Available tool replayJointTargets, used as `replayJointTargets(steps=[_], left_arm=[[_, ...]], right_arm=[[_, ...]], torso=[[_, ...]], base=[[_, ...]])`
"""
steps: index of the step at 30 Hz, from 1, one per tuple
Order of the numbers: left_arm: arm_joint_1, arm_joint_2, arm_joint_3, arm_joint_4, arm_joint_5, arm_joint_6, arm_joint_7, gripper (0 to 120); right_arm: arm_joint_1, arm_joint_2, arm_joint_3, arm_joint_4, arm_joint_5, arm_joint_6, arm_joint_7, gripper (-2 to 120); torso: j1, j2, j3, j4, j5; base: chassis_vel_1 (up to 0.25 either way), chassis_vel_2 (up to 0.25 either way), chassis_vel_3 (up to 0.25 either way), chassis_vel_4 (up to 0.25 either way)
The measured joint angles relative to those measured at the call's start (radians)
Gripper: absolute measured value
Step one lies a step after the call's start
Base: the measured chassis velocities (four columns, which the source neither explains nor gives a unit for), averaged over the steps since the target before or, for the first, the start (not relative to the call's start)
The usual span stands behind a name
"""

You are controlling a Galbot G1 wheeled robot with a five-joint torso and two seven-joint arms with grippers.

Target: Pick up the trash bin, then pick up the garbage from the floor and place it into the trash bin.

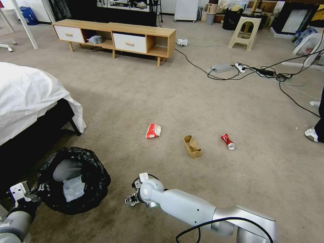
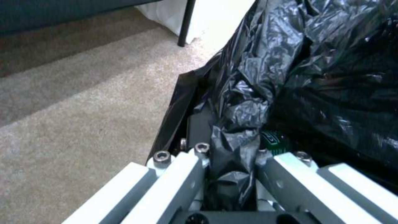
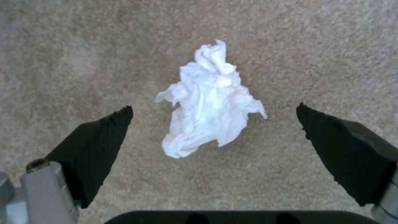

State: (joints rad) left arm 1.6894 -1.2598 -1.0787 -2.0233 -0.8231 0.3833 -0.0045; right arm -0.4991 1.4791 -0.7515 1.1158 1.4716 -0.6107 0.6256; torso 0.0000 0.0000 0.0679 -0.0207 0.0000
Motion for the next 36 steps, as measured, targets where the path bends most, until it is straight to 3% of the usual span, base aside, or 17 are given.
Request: replayJointTargets(steps=[11, 36], left_arm=[[-0.011, 0.009, 0.003, 0.013, 0.000, -0.002, 0.002, 1], [-0.020, 0.031, 0.000, 0.053, -0.010, -0.009, 0.011, 1]], right_arm=[[0.002, 0.010, 0.008, -0.048, -0.023, 0.000, -0.027, 100], [0.004, 0.112, 0.018, -0.179, -0.087, 0.001, -0.087, 100]], torso=[[0.000, 0.000, 0.000, 0.0000, 0.0000], [0.000, 0.000, 0.000, -0.0001, -0.0001]], base=[[0.000, 0.000, 0.000, 0.000], [0.000, 0.000, 0.000, 0.000]])
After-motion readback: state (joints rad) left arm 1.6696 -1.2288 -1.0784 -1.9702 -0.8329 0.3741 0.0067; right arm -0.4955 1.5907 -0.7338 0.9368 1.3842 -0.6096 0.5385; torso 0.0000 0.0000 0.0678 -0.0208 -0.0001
